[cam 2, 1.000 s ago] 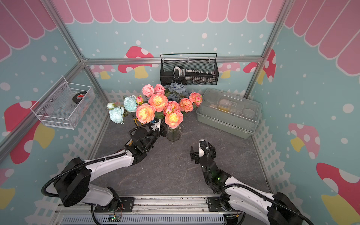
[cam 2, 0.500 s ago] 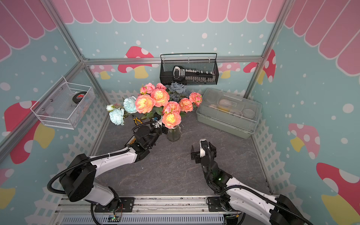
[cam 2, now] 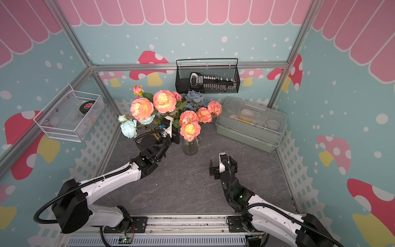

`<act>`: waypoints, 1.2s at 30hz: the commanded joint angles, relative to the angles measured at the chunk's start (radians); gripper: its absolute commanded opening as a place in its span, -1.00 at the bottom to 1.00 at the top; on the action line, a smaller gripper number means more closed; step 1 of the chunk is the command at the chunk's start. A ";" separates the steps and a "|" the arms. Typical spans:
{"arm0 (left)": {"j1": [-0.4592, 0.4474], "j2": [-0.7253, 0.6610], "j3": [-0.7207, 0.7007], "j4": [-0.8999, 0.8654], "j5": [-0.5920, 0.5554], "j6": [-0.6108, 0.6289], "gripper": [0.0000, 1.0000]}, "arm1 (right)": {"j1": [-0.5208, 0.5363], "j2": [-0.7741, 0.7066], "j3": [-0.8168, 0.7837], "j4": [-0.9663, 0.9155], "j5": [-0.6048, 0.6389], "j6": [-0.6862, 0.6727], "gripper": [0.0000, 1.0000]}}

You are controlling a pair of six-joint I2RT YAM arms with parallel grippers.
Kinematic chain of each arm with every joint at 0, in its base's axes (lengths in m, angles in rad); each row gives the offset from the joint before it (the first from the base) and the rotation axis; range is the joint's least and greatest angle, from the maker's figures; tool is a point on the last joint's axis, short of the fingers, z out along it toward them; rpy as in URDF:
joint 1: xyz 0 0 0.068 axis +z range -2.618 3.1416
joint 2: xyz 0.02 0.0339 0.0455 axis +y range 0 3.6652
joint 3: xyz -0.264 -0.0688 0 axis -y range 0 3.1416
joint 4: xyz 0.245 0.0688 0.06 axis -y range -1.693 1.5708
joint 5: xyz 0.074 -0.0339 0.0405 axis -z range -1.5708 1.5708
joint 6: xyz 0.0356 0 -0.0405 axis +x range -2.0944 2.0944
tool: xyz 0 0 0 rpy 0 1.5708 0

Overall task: Pick out pink flowers from the vase
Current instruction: Pick up the flower from the vase.

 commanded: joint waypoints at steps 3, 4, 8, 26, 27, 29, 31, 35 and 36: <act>0.000 -0.089 0.066 -0.108 0.048 0.005 -1.00 | -0.007 0.000 0.020 0.026 -0.002 -0.010 0.97; -0.001 -0.106 0.080 -0.134 0.057 -0.006 -1.00 | -0.007 -0.004 0.023 0.024 -0.005 -0.012 0.97; 0.000 -0.160 0.156 -0.267 0.092 -0.063 -1.00 | -0.008 -0.016 0.044 -0.004 -0.025 -0.019 0.97; 0.010 -0.357 0.466 -0.962 0.038 -0.341 -1.00 | -0.007 0.055 0.393 -0.348 -0.507 -0.079 0.97; 0.010 -0.357 0.483 -1.012 0.036 -0.364 -1.00 | -0.007 0.063 0.408 -0.358 -0.550 -0.078 0.97; 0.010 -0.368 0.491 -1.086 0.053 -0.404 -1.00 | -0.007 0.075 0.432 -0.369 -0.624 -0.076 0.97; 0.010 -0.386 0.478 -1.134 0.077 -0.436 -1.00 | -0.007 0.079 0.444 -0.365 -0.674 -0.070 0.97; 0.011 -0.425 0.436 -1.195 0.144 -0.503 -1.00 | -0.007 0.080 0.464 -0.362 -0.776 -0.064 0.97; 0.011 -0.431 0.430 -1.208 0.168 -0.517 -1.00 | -0.007 0.079 0.470 -0.362 -0.809 -0.062 0.97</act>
